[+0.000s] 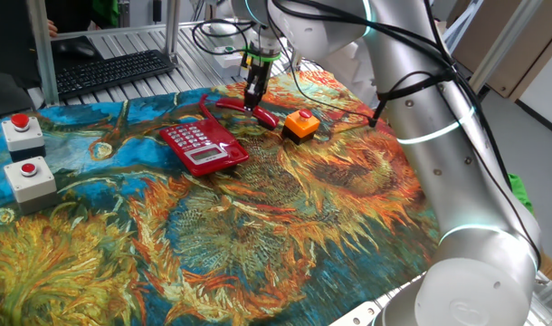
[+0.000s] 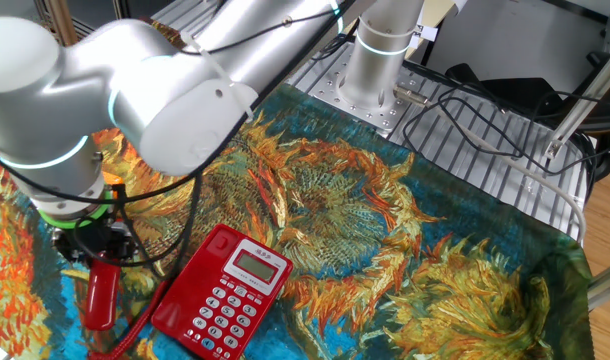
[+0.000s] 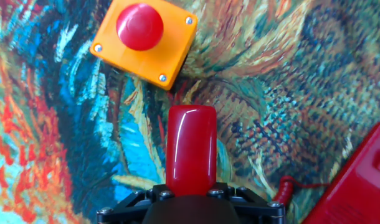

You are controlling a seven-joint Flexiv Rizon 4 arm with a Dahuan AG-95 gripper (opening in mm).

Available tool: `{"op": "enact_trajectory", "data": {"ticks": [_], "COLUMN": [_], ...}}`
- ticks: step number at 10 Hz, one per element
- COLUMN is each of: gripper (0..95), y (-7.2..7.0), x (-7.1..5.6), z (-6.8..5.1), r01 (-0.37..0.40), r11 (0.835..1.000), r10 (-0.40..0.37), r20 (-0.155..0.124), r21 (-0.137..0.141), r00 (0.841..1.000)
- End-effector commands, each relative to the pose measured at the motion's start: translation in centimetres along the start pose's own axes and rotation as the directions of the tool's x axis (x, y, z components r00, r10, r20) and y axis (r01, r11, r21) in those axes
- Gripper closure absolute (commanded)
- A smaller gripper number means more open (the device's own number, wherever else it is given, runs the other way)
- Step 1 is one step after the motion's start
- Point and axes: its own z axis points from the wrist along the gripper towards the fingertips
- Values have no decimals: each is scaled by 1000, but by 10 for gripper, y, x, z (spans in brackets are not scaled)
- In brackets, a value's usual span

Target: Place the handset of the telephone on the corresponding phone cradle

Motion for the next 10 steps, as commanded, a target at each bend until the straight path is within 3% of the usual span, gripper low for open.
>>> {"op": "enact_trajectory", "data": {"ticks": [1, 2, 3, 5, 6, 7, 8, 9, 10], "gripper": [950, 950, 760, 760, 570, 570, 380, 380, 190], "y": [-1, -1, 0, 2, 2, 2, 2, 3, 3], "x": [-1, -1, -2, -2, -2, -2, -2, -2, -2], "z": [2, 2, 3, 6, 7, 7, 7, 7, 7], "r01": [18, 28, 25, 15, 16, 17, 24, 24, 23], "r11": [1000, 1000, 1000, 1000, 1000, 1000, 1000, 1000, 1000], "r10": [-18, -28, -25, -15, -16, -17, -24, -24, -22], "r20": [3, -2, -6, -18, -19, -18, -16, -16, -16], "r21": [-2, 1, 3, 8, 8, 9, 9, 10, 10], "r00": [1000, 1000, 1000, 1000, 1000, 1000, 1000, 1000, 1000]}}
